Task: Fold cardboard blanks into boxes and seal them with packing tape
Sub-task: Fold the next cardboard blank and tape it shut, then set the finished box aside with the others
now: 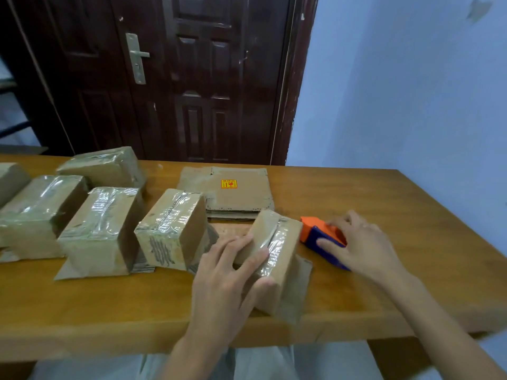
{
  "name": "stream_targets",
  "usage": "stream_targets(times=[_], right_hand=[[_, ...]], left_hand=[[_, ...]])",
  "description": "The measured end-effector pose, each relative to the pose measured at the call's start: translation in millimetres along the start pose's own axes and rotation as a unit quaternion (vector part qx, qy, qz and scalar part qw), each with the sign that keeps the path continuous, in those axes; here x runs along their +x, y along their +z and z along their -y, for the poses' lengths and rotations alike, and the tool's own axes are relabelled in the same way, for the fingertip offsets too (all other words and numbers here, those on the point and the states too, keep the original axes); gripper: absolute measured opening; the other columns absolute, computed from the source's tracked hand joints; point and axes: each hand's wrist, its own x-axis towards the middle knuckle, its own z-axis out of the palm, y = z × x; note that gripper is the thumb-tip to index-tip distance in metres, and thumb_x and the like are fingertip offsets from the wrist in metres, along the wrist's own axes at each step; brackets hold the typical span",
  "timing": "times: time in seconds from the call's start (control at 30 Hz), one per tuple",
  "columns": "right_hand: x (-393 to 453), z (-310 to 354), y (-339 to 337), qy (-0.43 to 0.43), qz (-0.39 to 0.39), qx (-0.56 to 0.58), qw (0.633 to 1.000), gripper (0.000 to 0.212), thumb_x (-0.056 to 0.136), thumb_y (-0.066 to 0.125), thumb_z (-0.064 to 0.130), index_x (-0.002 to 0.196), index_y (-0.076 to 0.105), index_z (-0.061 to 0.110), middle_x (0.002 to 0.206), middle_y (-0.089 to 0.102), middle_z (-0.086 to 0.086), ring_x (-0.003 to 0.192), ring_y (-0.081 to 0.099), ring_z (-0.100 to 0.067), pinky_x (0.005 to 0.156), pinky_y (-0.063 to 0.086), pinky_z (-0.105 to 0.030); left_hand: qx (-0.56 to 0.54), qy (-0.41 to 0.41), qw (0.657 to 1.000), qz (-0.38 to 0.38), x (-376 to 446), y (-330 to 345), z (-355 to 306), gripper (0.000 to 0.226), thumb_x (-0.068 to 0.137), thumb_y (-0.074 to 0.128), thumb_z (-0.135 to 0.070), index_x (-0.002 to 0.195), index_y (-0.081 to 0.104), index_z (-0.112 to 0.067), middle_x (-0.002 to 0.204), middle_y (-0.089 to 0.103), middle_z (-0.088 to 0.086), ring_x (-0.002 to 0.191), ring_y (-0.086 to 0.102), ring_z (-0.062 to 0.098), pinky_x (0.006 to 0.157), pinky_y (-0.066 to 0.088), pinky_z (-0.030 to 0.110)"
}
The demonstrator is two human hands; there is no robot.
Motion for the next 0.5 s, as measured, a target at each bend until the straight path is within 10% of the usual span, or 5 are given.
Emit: stream_targets(times=[0.23, 0.5], right_hand=[[1, -15, 43, 0.029, -0.043, -0.028, 0.998, 0.061, 0.099, 0.050, 0.059, 0.152, 0.049, 0.029, 0.117, 0.075, -0.005, 0.111, 0.065, -0.031, 0.096, 0.047, -0.041], [-24, -24, -25, -0.018, -0.033, 0.308, 0.951, 0.049, 0.098, 0.068, 0.036, 0.146, 0.057, 0.040, 0.114, 0.074, 0.025, 0.101, 0.069, -0.001, 0.084, 0.054, -0.020]], left_hand=[[0.052, -0.106, 0.993, -0.021, 25, 27, -30, 0.050, 0.095, 0.055, -0.068, 0.120, 0.071, -0.028, 0.130, 0.057, 0.005, 0.123, 0.052, 0.026, 0.096, 0.044, 0.041], [-0.026, -0.088, 0.996, -0.001, 49, 17, -14, 0.047, 0.094, 0.054, -0.065, 0.126, 0.067, -0.033, 0.136, 0.054, -0.009, 0.132, 0.044, 0.013, 0.105, 0.031, 0.033]])
